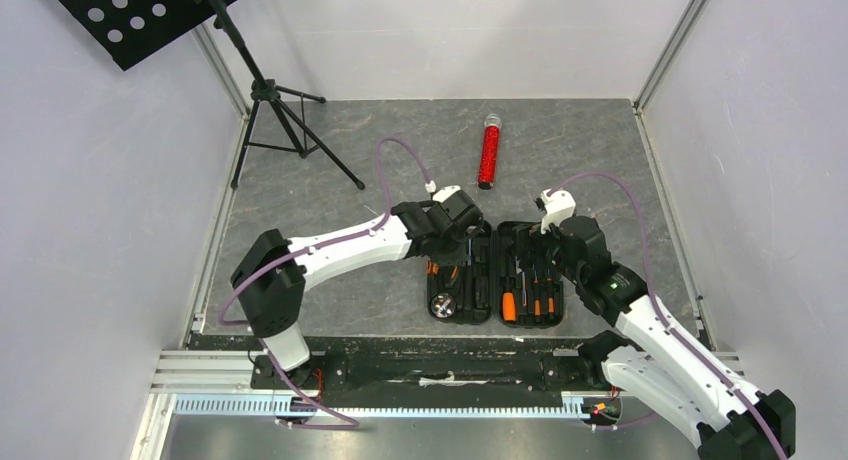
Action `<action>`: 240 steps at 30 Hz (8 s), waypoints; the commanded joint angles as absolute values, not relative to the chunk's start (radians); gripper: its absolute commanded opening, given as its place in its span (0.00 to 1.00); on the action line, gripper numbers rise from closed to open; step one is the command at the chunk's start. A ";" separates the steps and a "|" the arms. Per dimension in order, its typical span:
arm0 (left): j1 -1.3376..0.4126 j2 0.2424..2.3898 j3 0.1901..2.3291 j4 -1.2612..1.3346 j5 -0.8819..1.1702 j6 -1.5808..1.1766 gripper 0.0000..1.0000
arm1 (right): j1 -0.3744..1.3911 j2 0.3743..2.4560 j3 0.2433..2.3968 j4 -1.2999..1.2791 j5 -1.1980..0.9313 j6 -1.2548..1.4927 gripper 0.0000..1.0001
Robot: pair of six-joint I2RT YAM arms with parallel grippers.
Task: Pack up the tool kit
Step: Place the pliers in the toolbox.
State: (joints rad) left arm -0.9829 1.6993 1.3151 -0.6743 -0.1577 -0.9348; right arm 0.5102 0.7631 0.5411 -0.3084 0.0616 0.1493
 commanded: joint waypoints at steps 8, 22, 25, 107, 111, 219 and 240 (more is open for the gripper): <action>-1.002 1.759 1.280 -0.528 -0.244 -1.176 0.05 | 0.504 0.743 0.525 -0.286 0.081 0.155 0.89; -1.004 1.796 1.227 -0.536 -0.287 -1.249 0.11 | 0.505 0.763 0.528 -0.279 0.060 0.160 0.89; -1.006 1.790 1.224 -0.542 -0.282 -1.246 0.12 | 0.505 0.767 0.531 -0.274 0.051 0.164 0.89; -0.884 1.481 0.952 -0.329 -0.111 -0.910 0.68 | 0.640 1.629 1.060 -0.241 -0.159 0.114 0.16; -0.884 1.504 0.952 -0.325 -0.099 -0.911 0.63 | 0.641 1.654 1.065 -0.242 -0.172 0.109 0.13; -0.716 1.305 0.768 -0.192 0.109 -0.999 0.47 | 0.673 1.403 0.631 0.143 -0.282 0.682 0.25; -0.752 1.367 0.723 -0.132 0.121 -1.037 0.48 | 0.748 1.589 0.740 -0.047 -0.122 0.567 0.04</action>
State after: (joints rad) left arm -0.7452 1.3815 0.7300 -0.1543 0.1291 -1.0100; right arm 0.7128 1.5150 0.6792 0.0753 -0.2131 0.6464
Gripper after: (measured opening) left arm 0.475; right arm 0.062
